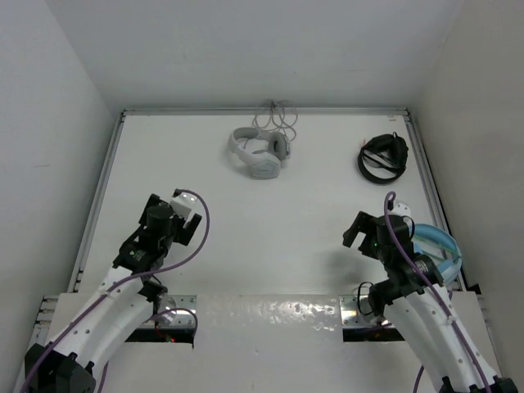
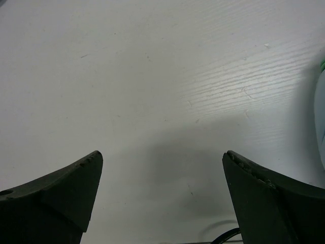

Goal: Wrap the headphones

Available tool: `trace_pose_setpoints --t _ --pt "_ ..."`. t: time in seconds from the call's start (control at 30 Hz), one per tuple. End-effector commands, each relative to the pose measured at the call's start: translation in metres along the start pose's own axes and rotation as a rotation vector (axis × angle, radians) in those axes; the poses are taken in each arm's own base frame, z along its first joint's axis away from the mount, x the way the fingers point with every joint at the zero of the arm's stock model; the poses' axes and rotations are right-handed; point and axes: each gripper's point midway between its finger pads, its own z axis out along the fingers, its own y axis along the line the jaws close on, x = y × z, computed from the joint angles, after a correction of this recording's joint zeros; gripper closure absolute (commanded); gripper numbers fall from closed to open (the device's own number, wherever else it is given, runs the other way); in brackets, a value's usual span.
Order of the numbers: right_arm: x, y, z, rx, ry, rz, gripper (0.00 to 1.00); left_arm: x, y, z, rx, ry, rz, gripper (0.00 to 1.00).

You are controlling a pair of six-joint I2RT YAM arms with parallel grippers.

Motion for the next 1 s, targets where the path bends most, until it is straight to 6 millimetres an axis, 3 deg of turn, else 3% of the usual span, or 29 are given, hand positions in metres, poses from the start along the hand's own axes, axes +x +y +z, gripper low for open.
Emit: trace_pose_setpoints --t 0.0,0.07,0.1,0.17,0.2,0.23,0.27,0.3,0.33,0.37,0.4,0.43,0.47,0.5,0.53,0.57,0.6,0.63,0.67,0.73,0.77,0.8,0.83,0.87,0.97 --pt "-0.004 0.003 0.001 -0.005 -0.011 0.01 0.01 -0.024 0.019 -0.001 -0.093 -0.081 -0.096 0.0" --pt "-0.004 0.003 0.001 -0.006 -0.008 0.005 0.01 -0.033 0.015 -0.004 -0.028 -0.093 0.036 0.0" --pt "-0.004 0.003 0.001 -0.005 -0.006 0.004 0.01 -0.028 -0.008 -0.004 0.126 -0.067 0.151 0.04" --pt "-0.003 0.002 0.002 0.003 0.0 0.001 0.01 -0.055 -0.007 -0.01 0.184 -0.121 0.247 0.1" --pt "-0.003 0.002 0.002 0.001 0.001 -0.002 0.01 -0.057 -0.022 -0.009 0.283 -0.098 0.272 0.18" --pt "-0.002 0.002 0.003 0.005 0.009 -0.005 0.01 -0.089 -0.017 -0.016 0.313 -0.152 0.3 0.21" --pt "-0.001 0.003 0.003 0.002 0.015 -0.007 0.01 -0.085 -0.028 -0.006 0.388 -0.07 0.308 0.25" --pt "-0.001 0.003 0.004 0.003 0.02 -0.011 0.01 -0.096 -0.029 -0.002 0.416 -0.051 0.292 0.31" --pt "0.001 0.004 0.005 -0.001 0.029 -0.017 0.01 -0.14 -0.015 -0.004 0.388 -0.092 0.224 0.32" --pt "0.001 0.005 0.006 -0.006 0.029 -0.021 0.01 -0.138 -0.025 0.023 0.427 0.015 0.204 0.33" --pt "0.002 0.007 0.007 -0.016 0.037 -0.03 0.01 -0.145 -0.025 0.032 0.438 0.071 0.176 0.34" --pt "0.003 0.007 0.008 -0.016 0.045 -0.036 0.01 -0.198 -0.01 0.034 0.403 0.009 0.097 0.33" --pt "0.001 0.009 0.009 -0.024 0.04 -0.042 0.01 -0.19 -0.025 0.067 0.437 0.125 0.068 0.31" --pt "0.0 0.01 0.01 -0.025 0.042 -0.055 0.01 -0.238 -0.012 0.073 0.398 0.063 -0.03 0.28" --pt "-0.001 0.01 0.01 -0.025 0.042 -0.063 0.01 -0.253 -0.012 0.085 0.389 0.064 -0.073 0.27" --pt "-0.004 0.013 0.011 -0.028 0.042 -0.068 0.01 -0.247 -0.023 0.117 0.397 0.127 -0.106 0.25" --pt "-0.005 0.013 0.011 -0.026 0.044 -0.081 0.01 -0.279 -0.015 0.125 0.379 0.063 -0.155 0.21" --pt "-0.007 0.013 0.012 -0.023 0.044 -0.089 0.01 -0.287 -0.017 0.136 0.376 0.055 -0.211 0.2" --pt "-0.009 0.014 0.013 -0.018 0.05 -0.094 0.01 -0.29 -0.026 0.162 0.378 0.04 -0.235 0.18" --pt "-0.009 0.015 0.014 -0.015 0.061 -0.111 0.01 -0.305 -0.027 0.181 0.359 0.001 -0.296 0.17" --pt "-0.011 0.017 0.014 -0.018 0.065 -0.116 0.01 -0.294 -0.037 0.205 0.355 0.032 -0.308 0.17" --pt "-0.009 0.017 0.016 -0.013 0.082 -0.122 0.01 -0.304 -0.03 0.214 0.314 0.014 -0.326 0.17" --pt "-0.009 0.018 0.016 -0.016 0.091 -0.126 0.01 -0.302 -0.031 0.224 0.294 0.033 -0.351 0.17" --pt "-0.01 0.02 0.016 -0.022 0.095 -0.126 0.01 -0.274 -0.038 0.246 0.257 0.127 -0.343 0.17" --pt "-0.011 0.025 0.018 -0.034 0.101 -0.116 0.01 -0.252 -0.026 0.262 0.14 0.17 -0.306 0.2"
